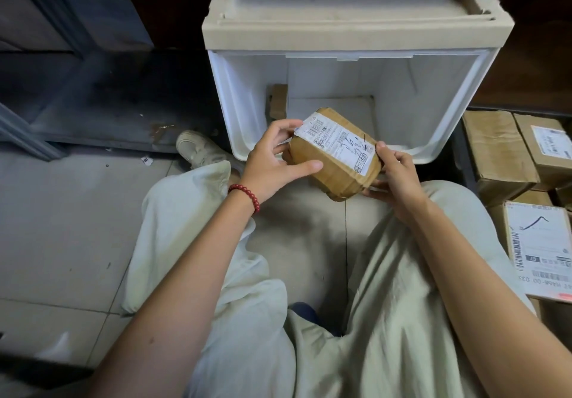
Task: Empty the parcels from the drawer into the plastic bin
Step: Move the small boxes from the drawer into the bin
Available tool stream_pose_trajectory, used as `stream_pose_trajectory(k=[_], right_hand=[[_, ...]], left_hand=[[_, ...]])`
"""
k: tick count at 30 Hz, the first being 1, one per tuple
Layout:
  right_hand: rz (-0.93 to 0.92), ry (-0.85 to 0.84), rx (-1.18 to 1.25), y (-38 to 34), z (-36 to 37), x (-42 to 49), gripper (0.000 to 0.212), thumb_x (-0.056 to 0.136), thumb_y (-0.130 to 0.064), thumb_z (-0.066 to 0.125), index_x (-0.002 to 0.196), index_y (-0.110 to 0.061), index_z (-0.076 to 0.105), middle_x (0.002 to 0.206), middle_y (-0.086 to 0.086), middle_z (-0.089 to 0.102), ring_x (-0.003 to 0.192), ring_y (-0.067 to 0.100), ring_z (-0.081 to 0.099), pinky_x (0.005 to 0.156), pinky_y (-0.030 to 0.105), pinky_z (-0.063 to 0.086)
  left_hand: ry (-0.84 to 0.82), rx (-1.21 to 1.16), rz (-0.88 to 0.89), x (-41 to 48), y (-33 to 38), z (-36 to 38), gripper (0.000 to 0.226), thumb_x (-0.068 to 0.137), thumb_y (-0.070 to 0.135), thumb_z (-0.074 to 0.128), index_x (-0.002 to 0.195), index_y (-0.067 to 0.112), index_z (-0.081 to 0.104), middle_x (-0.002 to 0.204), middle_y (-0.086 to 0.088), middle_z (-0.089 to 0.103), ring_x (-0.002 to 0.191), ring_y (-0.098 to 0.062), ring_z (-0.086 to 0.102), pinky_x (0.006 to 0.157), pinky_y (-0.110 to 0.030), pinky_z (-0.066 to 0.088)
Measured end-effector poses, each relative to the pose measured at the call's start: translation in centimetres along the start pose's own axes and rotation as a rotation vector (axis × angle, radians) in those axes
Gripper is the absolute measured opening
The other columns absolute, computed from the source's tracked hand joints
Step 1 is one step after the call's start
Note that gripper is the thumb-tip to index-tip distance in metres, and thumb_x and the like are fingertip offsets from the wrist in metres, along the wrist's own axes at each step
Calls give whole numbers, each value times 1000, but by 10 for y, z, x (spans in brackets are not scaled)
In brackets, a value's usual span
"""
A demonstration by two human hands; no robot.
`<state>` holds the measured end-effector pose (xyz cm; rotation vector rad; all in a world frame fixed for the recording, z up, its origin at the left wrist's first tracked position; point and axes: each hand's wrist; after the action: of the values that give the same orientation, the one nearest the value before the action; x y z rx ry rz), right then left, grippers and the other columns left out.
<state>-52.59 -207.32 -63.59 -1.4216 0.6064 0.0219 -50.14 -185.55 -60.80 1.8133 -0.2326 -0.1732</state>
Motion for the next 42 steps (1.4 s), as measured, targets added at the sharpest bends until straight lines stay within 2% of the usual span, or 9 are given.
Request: stream_pose_trajectory(k=[5, 10, 14, 19, 24, 29, 34, 37, 42], right_hand=[[-13, -24, -20, 0, -1, 4, 57, 94, -57, 44, 125, -10, 50, 107, 7, 71, 65, 16, 70, 58, 32, 56], [-26, -62, -35, -7, 1, 3, 44, 98, -54, 39, 116, -15, 47, 106, 3, 68, 77, 19, 65, 54, 28, 53], [-56, -120, -100, -8, 5, 1, 32, 100, -49, 35, 118, -25, 47, 113, -2, 65, 80, 14, 62, 55, 27, 51], [-123, -185, -158, -6, 4, -4, 39, 95, -51, 48, 128, -31, 51, 119, -7, 60, 92, 11, 60, 63, 27, 49], [-183, -222, -232, -2, 1, -5, 55, 86, -34, 69, 137, -32, 47, 113, -6, 65, 100, 7, 61, 66, 26, 48], [-190, -172, -196, -6, -2, -5, 34, 90, -38, 63, 121, -25, 59, 100, -9, 63, 86, 3, 58, 67, 23, 46], [-185, -154, -227, -4, -1, -7, 28, 89, -53, 56, 89, -25, 63, 95, -10, 62, 81, 4, 53, 67, 24, 46], [-228, -135, -231, -3, 4, -10, 41, 81, -60, 55, 88, -20, 57, 93, -2, 57, 77, 4, 50, 66, 22, 46], [-169, -193, -114, -9, 8, -15, 44, 80, -59, 57, 92, -19, 43, 107, -1, 54, 101, 7, 59, 79, 28, 54]], left_hand=[[-52, 272, 43, -2, -2, -3, 86, 60, 25, 90, 129, 36, 41, 137, 10, 49, 126, -7, 45, 101, -24, 39], [76, 240, -44, -3, -1, -1, 77, 63, 44, 85, 125, 38, 39, 117, 9, 64, 100, -3, 58, 75, -2, 40], [227, 159, -138, 2, -3, 0, 76, 54, 73, 72, 116, 49, 34, 110, 8, 68, 106, -10, 61, 91, -27, 46], [297, 174, -189, 7, -8, -2, 66, 57, 80, 64, 109, 48, 37, 100, 5, 70, 95, -14, 65, 85, -38, 53], [265, 165, -208, 8, -7, -3, 58, 72, 70, 63, 118, 40, 45, 97, 11, 65, 92, -5, 61, 74, -21, 47], [225, 108, -171, 10, -7, -1, 64, 69, 66, 68, 121, 37, 45, 120, 6, 55, 106, -10, 58, 78, -18, 44], [195, -103, -142, 11, -7, -2, 77, 56, 68, 75, 119, 35, 45, 135, 9, 45, 121, -10, 51, 100, -33, 46], [196, -198, -182, 13, -6, -2, 83, 48, 70, 80, 118, 42, 44, 133, 9, 49, 121, -13, 53, 94, -44, 51], [129, -241, -214, 16, -8, 0, 86, 56, 67, 75, 130, 42, 42, 133, 3, 54, 119, -19, 55, 87, -50, 54]])
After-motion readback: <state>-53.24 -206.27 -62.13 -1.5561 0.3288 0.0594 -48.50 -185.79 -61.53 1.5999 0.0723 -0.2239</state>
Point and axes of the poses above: each hand's wrist, its own x-axis towards the middle knuckle, its own z-axis out of the palm, y = z × x
